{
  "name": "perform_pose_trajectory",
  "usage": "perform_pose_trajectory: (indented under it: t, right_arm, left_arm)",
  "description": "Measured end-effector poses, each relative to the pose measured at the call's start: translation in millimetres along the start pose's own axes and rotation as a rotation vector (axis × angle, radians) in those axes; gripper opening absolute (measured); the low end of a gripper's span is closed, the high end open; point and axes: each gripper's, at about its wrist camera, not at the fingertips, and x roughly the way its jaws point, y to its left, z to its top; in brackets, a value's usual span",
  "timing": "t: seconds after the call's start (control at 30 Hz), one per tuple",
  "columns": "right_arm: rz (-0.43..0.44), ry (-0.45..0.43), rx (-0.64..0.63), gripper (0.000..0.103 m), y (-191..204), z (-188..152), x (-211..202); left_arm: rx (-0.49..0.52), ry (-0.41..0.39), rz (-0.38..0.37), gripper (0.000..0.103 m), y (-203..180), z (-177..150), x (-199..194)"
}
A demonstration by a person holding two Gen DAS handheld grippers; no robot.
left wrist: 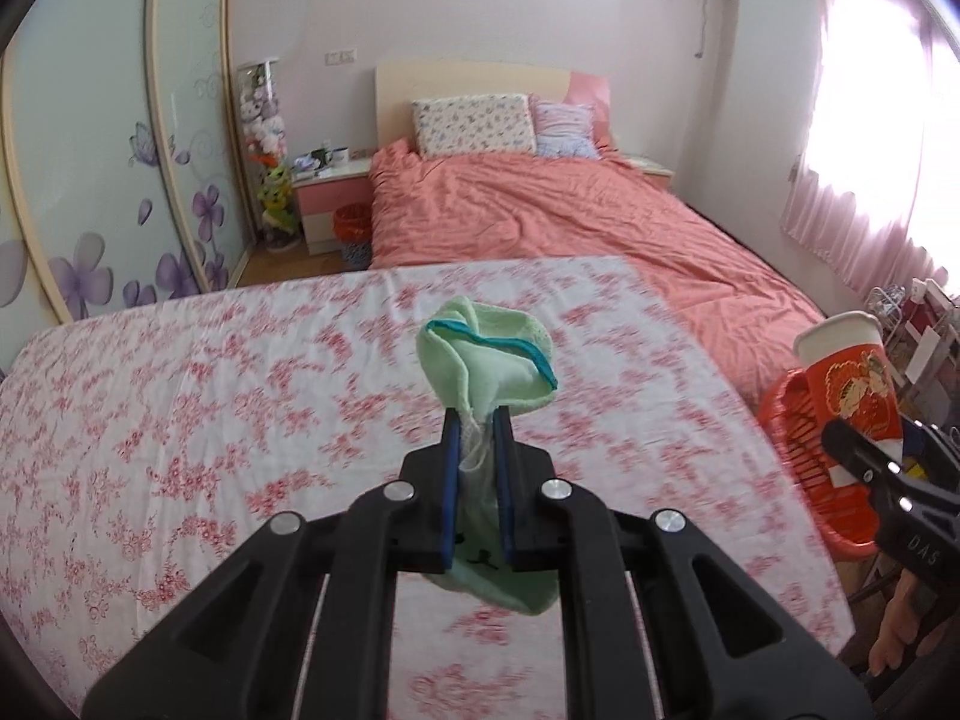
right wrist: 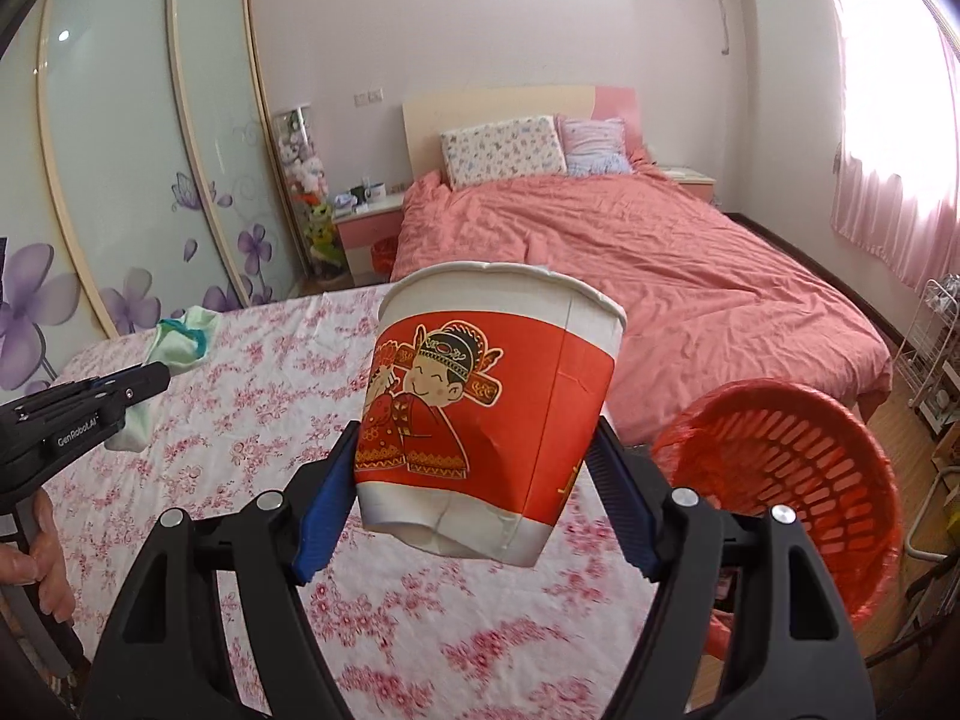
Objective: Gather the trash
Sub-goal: 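Lift the sock and paper cup and carry them over the orange basket, then open both grippers to drop the sock and cup into the basket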
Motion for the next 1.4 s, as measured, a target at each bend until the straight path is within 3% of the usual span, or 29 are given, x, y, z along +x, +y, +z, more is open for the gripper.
perform_pose_trajectory:
  t: [0.27,0.53,1.0,1.4]
  right_arm:
    - [-0.034,-0.055,0.035,0.073,-31,-2,-27]
    - [-0.107,-0.092,0.091,0.073,-81,-7,-48]
    - [-0.226,-0.093,0.234,0.073,-174,-25,-49]
    - [-0.231,-0.072,0.338,0.073,-216,-39,-33]
  left_arm:
    - [0.071,-0.038,-0.061,0.011,-57,12,-20]
    - [0.128,-0.047,-0.179,0.011,-129,17,-22]
    - [0.242,0.026,-0.392,0.011,-270,0,20]
    - [0.281,0.122,-0.466,0.012,-334,-19,71]
